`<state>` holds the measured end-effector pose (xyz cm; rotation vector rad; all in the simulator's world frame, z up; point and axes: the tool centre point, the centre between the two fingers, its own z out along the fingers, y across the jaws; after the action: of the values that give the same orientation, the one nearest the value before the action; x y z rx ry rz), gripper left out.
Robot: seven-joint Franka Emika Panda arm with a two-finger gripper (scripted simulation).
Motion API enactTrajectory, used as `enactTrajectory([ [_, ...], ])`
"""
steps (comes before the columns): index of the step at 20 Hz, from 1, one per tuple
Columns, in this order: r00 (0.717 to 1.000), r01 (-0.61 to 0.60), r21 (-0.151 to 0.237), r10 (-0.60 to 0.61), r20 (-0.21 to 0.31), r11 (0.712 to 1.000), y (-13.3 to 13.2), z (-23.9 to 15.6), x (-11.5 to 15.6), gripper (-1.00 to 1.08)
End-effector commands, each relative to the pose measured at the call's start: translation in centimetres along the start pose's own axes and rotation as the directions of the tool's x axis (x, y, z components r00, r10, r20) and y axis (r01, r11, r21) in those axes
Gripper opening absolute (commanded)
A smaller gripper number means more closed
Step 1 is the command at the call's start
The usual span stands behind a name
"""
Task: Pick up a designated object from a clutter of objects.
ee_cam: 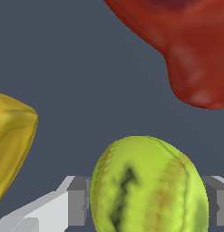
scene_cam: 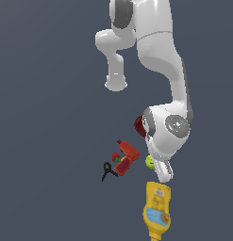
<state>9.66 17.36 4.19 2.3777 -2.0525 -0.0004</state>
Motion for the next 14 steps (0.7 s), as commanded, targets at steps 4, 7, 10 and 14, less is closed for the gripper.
enactTrajectory([
  [4, 1.0, 0.0, 0.0, 0.0, 0.0, 1.0, -0.03, 0.01, -0.01, -1.0],
  [7, 1.0, 0.0, 0.0, 0.0, 0.0, 1.0, -0.03, 0.01, -0.01, -1.0],
  [10, 1.0, 0.0, 0.0, 0.0, 0.0, 1.0, -0.02, -0.02, 0.0, -1.0],
  [14, 1.0, 0.0, 0.0, 0.0, 0.0, 1.0, 0.19, -0.49, 0.22, -1.0],
])
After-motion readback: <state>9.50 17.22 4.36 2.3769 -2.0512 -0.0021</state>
